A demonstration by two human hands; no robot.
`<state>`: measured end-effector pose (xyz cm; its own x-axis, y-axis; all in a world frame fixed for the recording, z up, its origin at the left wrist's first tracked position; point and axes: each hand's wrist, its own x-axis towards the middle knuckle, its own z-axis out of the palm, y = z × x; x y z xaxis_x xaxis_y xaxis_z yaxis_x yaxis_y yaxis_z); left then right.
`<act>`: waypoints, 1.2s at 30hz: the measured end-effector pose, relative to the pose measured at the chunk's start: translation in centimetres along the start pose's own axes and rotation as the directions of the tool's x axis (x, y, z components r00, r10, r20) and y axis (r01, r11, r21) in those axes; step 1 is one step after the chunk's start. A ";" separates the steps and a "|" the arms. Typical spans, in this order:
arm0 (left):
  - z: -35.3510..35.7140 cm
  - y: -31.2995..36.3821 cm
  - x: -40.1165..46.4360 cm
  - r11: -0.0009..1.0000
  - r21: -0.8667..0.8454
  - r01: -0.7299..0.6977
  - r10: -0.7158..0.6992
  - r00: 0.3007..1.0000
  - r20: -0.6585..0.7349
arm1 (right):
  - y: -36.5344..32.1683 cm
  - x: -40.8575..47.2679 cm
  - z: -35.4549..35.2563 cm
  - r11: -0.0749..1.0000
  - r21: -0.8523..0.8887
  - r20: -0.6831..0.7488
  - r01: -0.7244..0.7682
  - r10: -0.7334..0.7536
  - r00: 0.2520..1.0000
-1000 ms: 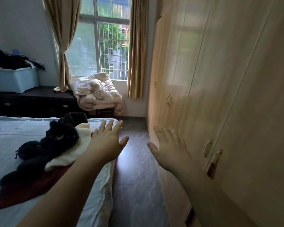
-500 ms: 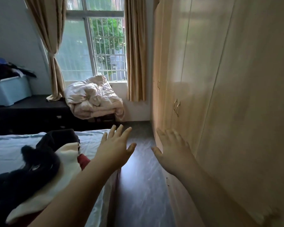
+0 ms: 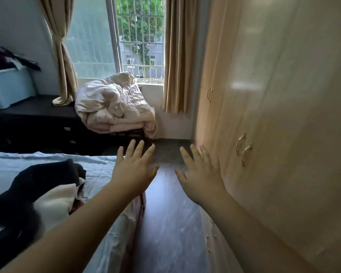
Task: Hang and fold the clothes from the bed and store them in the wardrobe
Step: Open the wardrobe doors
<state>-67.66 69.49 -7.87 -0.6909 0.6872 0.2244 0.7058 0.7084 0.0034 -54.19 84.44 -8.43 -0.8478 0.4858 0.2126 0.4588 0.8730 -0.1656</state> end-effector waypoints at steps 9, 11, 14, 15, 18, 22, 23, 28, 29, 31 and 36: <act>9.2 -5.2 20.3 0.999 -0.052 -0.011 0.017 0.994 0.108 | 1.3 20.9 8.5 0.997 -0.042 0.111 -0.066 0.070 0.991; 10.7 -6.0 25.0 0.997 -0.082 -0.003 0.013 0.992 0.125 | 2.4 24.9 9.9 0.994 -0.044 0.127 -0.101 0.106 0.986; 12.9 -6.3 31.4 0.993 -0.115 -0.018 0.035 0.988 0.148 | 4.2 30.2 11.4 0.988 -0.060 0.161 -0.142 0.149 0.976; 13.5 -6.2 33.4 0.992 -0.124 -0.023 0.042 0.988 0.151 | 4.8 31.9 11.8 0.986 -0.062 0.168 -0.154 0.162 0.972; 15.4 -6.0 39.8 0.989 -0.138 -0.044 0.066 0.984 0.164 | 6.7 37.4 13.1 0.982 -0.061 0.177 -0.180 0.188 0.966; 18.5 -5.1 49.7 0.986 -0.154 -0.068 0.094 0.982 0.165 | 10.2 46.4 16.0 0.983 -0.020 0.158 -0.183 0.184 0.970; 19.3 -4.8 52.4 0.986 -0.151 -0.074 0.097 0.983 0.154 | 11.2 48.8 16.7 0.984 0.001 0.152 -0.178 0.176 0.973; 22.3 -3.7 64.6 0.987 -0.148 -0.062 0.089 0.979 0.182 | 15.7 61.2 18.4 0.989 0.031 0.171 -0.145 0.138 0.976; 22.7 -3.6 66.7 0.987 -0.148 -0.059 0.087 0.977 0.192 | 16.5 63.6 18.5 0.989 0.032 0.166 -0.146 0.138 0.976; 23.5 -3.6 70.8 0.987 -0.150 -0.057 0.087 0.976 0.200 | 17.9 68.1 18.6 0.989 0.026 0.164 -0.144 0.138 0.977; 26.1 -3.0 80.7 0.977 -0.198 -0.080 0.121 0.972 0.203 | 21.5 76.3 19.5 0.986 -0.005 0.183 -0.169 0.167 0.969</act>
<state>-129.58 127.01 -15.25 -0.6178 0.7861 0.0204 0.7759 0.6052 0.1783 -114.20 139.45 -14.59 -0.7932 0.6090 0.0023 0.5971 0.7783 -0.1943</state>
